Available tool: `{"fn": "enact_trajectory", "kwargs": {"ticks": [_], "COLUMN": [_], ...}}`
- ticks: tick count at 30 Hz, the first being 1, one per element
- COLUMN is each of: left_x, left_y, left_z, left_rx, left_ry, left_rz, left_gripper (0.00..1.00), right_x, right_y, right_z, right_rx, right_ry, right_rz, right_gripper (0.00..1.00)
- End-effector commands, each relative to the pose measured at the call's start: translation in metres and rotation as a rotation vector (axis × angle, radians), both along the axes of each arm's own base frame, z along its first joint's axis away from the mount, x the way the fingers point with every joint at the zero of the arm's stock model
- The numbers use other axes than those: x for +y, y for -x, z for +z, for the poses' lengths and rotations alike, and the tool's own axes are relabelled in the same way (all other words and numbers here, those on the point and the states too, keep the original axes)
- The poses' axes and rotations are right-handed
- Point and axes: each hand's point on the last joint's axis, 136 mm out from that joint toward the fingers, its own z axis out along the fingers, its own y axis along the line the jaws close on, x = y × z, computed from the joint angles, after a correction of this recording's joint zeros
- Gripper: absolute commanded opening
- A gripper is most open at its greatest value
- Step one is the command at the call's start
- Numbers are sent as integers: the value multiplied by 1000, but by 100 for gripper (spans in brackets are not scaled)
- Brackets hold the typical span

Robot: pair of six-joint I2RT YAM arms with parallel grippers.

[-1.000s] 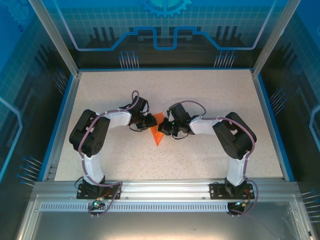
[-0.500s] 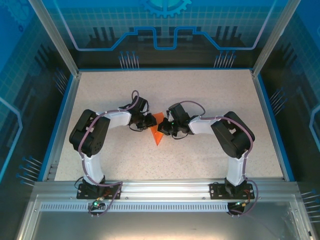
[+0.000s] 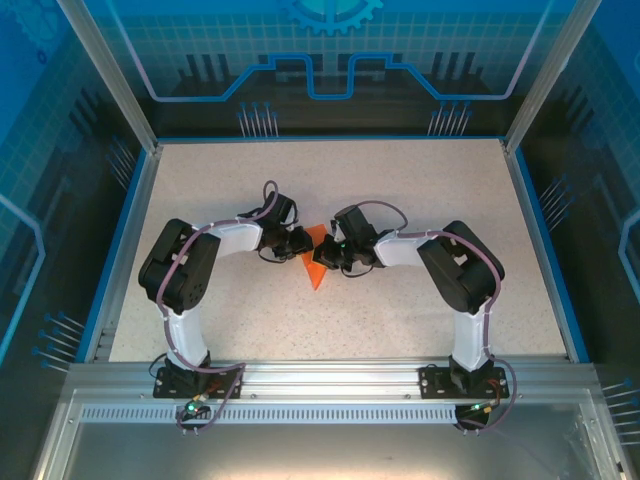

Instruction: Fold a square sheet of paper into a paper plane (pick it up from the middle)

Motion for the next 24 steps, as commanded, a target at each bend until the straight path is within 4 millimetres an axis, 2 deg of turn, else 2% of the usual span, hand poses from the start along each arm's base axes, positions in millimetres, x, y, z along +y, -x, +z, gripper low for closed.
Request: {"fn": "enact_trajectory", "kwargs": {"ticks": [1,9,24], "left_x": [6,6,5], "left_y": [10,10,11], "left_z": [-13,-12,-13], "left_rx": [51,48,51], "left_ry": [-19,-19,-16], "left_rz": [2,0,-1], "left_gripper": [23,23,23], "right_x": [8,7,10], "right_y": [4,8,3], "right_z": [-4,-8,-13], "right_rx": [3,8,6], "right_ry": [9,18,15], "right_rz": [29,50,45], "right_gripper": [5,5,5]}}
